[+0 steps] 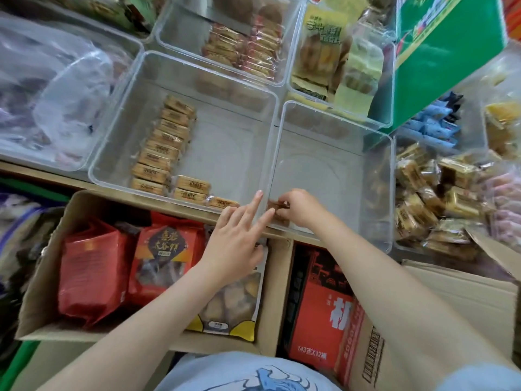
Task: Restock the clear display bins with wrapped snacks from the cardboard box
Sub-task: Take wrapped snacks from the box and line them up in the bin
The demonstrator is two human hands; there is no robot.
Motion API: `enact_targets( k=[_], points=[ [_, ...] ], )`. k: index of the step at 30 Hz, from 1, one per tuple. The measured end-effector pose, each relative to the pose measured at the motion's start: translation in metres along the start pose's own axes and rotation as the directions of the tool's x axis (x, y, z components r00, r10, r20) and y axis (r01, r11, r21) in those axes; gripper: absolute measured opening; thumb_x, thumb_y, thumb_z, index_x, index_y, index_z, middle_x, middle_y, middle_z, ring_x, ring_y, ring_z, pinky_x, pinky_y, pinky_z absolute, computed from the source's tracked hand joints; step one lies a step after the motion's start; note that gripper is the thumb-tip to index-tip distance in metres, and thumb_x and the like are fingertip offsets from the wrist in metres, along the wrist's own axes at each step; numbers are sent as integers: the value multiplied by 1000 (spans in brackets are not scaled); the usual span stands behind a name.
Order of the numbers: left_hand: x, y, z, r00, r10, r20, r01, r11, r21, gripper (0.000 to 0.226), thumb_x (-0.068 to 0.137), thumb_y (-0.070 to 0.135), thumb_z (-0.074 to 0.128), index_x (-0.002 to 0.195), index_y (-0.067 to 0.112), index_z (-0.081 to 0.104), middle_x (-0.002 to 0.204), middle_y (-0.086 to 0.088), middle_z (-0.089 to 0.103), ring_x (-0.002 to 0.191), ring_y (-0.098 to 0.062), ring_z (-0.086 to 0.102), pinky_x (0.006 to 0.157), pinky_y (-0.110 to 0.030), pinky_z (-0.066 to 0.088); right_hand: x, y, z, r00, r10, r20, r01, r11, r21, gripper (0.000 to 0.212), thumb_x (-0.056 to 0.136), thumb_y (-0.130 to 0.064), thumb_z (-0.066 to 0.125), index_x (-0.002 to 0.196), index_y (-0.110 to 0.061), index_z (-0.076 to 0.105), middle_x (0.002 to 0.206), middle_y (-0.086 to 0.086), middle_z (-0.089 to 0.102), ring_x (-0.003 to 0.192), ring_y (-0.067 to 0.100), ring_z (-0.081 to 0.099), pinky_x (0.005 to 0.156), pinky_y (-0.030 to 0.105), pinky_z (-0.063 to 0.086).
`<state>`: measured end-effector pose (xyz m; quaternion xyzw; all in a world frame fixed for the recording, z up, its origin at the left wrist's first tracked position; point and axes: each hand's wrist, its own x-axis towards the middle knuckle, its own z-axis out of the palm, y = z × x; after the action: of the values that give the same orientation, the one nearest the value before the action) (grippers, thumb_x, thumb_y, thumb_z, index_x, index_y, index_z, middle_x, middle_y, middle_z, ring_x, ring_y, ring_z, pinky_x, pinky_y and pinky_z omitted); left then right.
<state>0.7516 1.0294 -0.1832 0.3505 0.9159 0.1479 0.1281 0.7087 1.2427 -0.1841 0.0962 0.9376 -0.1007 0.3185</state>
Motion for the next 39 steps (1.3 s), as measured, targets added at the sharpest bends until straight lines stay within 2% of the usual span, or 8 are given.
enact_targets(
  k=[7, 14, 19, 25, 30, 32, 36, 39],
  points=[
    [0, 3, -4, 999, -19, 44, 19, 1000, 17, 77, 90, 42, 54, 159, 29, 23, 170, -7, -3, 145, -26, 28, 117, -41, 4, 2, -8, 4, 983, 184, 8, -182, 963, 200, 31, 96, -31, 64, 122, -15, 70, 119, 9, 69, 112, 27, 62, 86, 30, 48],
    [3, 9, -18, 996, -19, 87, 19, 1000, 3, 73, 95, 41, 53, 160, 33, 19, 169, -6, -10, 152, -27, 15, 122, -42, 4, -38, 6, -9, 995, 97, -19, -88, 956, 279, 36, 99, -31, 54, 132, -18, 61, 134, 8, 62, 124, 27, 55, 100, 35, 46],
    [-2, 53, -29, 999, -17, 38, 22, 989, -148, 58, 90, 37, 49, 146, 23, 50, 162, -13, 30, 150, -34, 23, 122, -47, 13, -128, 40, -41, 973, 33, -230, 76, 891, 448, 22, 97, -31, 57, 111, -20, 70, 108, 0, 70, 101, 17, 62, 90, 32, 50],
    [-15, 171, -29, 981, 191, 38, -160, 903, -399, 48, 90, 39, 50, 134, 23, 60, 147, -9, 47, 139, -28, 37, 115, -43, 33, -293, 111, -49, 666, 200, -718, 269, 834, 482, 13, 96, -18, 61, 90, -12, 71, 77, -3, 66, 69, 10, 56, 62, 16, 40],
    [-35, 268, -24, 936, 347, 58, -253, 777, -577, 46, 100, 33, 56, 145, 33, 46, 153, 5, 37, 140, -13, 31, 114, -34, 33, -364, 200, -10, 459, 482, -746, 125, 796, 592, 19, 98, -20, 56, 88, -12, 70, 73, -4, 64, 69, 11, 58, 63, 23, 46],
    [-41, 297, -18, 925, 374, 67, -251, 736, -629, 53, 99, 41, 56, 148, 45, 36, 159, 9, 27, 146, -13, 25, 116, -36, 29, -373, 232, 13, 484, 556, -676, -4, 774, 633, 19, 97, -22, 55, 88, -13, 69, 76, -5, 65, 72, 12, 58, 68, 29, 48],
    [-42, 333, -3, 919, 382, 95, -222, 702, -677, 54, 97, 46, 59, 140, 64, 32, 162, 17, 15, 148, -7, 15, 115, -36, 22, -372, 272, 56, 750, 465, -469, -210, 841, 498, 17, 99, -27, 53, 98, -18, 68, 95, -2, 67, 87, 18, 61, 74, 38, 55],
    [-39, 336, 9, 932, 349, 103, -180, 689, -702, 56, 92, 53, 59, 142, 60, 35, 160, 19, 22, 150, -7, 17, 120, -52, 27, -358, 290, 77, 847, 425, -320, -283, 870, 405, 21, 98, -29, 56, 113, -18, 66, 110, 2, 64, 97, 22, 61, 78, 36, 54]
  ],
)
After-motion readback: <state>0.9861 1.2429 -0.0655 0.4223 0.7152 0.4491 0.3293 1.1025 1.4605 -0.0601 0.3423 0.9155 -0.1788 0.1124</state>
